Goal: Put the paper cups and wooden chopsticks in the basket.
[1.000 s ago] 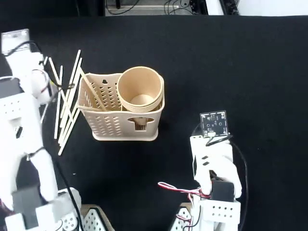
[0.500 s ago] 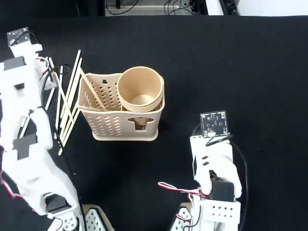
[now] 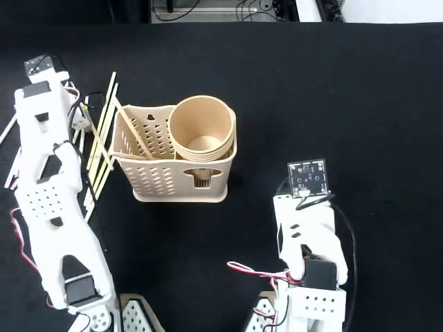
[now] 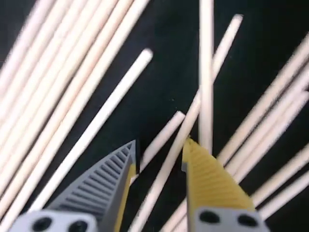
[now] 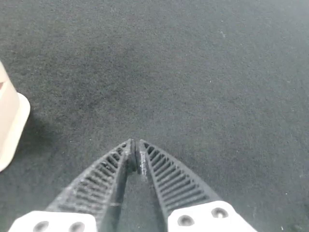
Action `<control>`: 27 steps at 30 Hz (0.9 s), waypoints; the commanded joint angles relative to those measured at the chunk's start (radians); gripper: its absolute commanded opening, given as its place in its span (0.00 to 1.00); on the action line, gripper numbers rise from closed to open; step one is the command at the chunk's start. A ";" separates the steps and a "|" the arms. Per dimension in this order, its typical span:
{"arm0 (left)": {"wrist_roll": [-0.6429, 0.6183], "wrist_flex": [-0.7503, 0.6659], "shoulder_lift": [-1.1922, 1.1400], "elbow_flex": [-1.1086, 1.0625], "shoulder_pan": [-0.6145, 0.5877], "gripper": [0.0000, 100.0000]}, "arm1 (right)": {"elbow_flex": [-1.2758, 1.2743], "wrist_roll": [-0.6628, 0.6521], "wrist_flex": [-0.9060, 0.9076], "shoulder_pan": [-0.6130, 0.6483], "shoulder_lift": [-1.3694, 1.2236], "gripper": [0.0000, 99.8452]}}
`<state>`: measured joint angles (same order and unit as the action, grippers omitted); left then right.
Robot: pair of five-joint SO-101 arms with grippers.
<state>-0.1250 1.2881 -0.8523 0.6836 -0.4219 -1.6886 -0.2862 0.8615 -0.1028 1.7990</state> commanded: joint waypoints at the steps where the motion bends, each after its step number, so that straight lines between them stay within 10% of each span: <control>1: -0.003 0.103 -0.095 0.217 -0.002 0.15 | 0.002 0.000 -0.012 -0.014 0.004 0.03; 17: 0.006 0.476 -0.328 0.823 -0.015 0.03 | 0.002 -0.002 -0.012 -0.014 0.004 0.03; 27: 0.018 0.479 -0.204 0.739 -0.050 0.03 | 0.001 -0.002 -0.012 -0.014 0.004 0.03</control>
<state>-0.1097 1.7561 -1.1945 1.4737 -0.4388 -1.6886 -0.2862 0.8615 -0.1028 1.7990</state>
